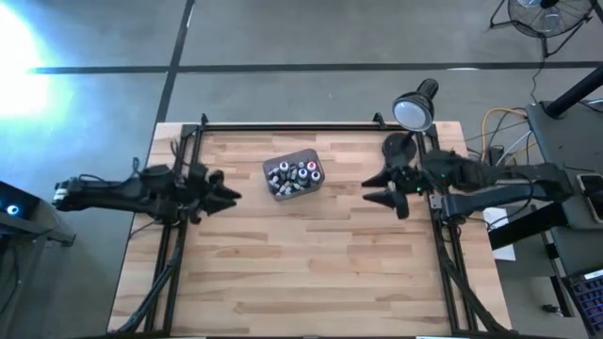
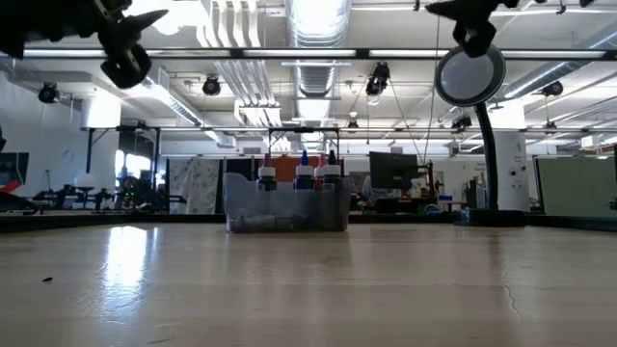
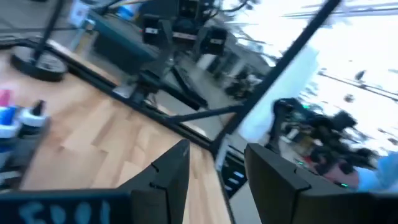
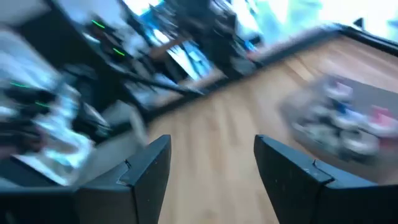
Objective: Pick & Place food coloring
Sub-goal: Return to Home Position
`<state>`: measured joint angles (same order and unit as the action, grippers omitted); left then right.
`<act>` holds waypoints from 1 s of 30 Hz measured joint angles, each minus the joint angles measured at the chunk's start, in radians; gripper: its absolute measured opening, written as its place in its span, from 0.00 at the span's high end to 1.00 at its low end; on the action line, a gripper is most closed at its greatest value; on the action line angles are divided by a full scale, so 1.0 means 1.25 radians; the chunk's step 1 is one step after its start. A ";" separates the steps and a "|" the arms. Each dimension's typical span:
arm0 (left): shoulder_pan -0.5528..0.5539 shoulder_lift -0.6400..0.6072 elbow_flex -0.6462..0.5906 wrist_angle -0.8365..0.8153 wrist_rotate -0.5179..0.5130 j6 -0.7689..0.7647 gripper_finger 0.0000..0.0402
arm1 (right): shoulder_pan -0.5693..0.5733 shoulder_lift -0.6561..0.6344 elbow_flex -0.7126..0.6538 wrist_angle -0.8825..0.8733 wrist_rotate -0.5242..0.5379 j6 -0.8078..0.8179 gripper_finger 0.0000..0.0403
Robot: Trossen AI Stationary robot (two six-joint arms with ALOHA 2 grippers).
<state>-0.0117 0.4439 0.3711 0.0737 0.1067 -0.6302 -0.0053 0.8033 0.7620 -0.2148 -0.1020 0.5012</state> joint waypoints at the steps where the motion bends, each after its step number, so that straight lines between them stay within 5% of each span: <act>1: 0.001 -0.010 -0.032 0.051 0.023 -0.001 0.67 | 0.007 -0.020 -0.046 0.069 -0.002 0.010 0.44; 5: 0.001 -0.053 -0.113 0.142 0.069 0.006 0.67 | 0.006 -0.114 -0.178 0.207 -0.012 0.044 0.44; 18: 0.003 -0.191 -0.245 0.136 0.056 -0.041 0.67 | 0.006 -0.461 -0.378 0.194 0.106 0.034 0.44; 30: 0.001 -0.225 -0.289 -0.029 0.045 -0.043 0.67 | 0.008 -0.552 -0.486 0.193 0.105 0.033 0.44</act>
<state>-0.0109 0.1623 0.0104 0.0379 0.1632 -0.6839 0.0043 0.1135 0.1542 0.0266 0.0293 0.5426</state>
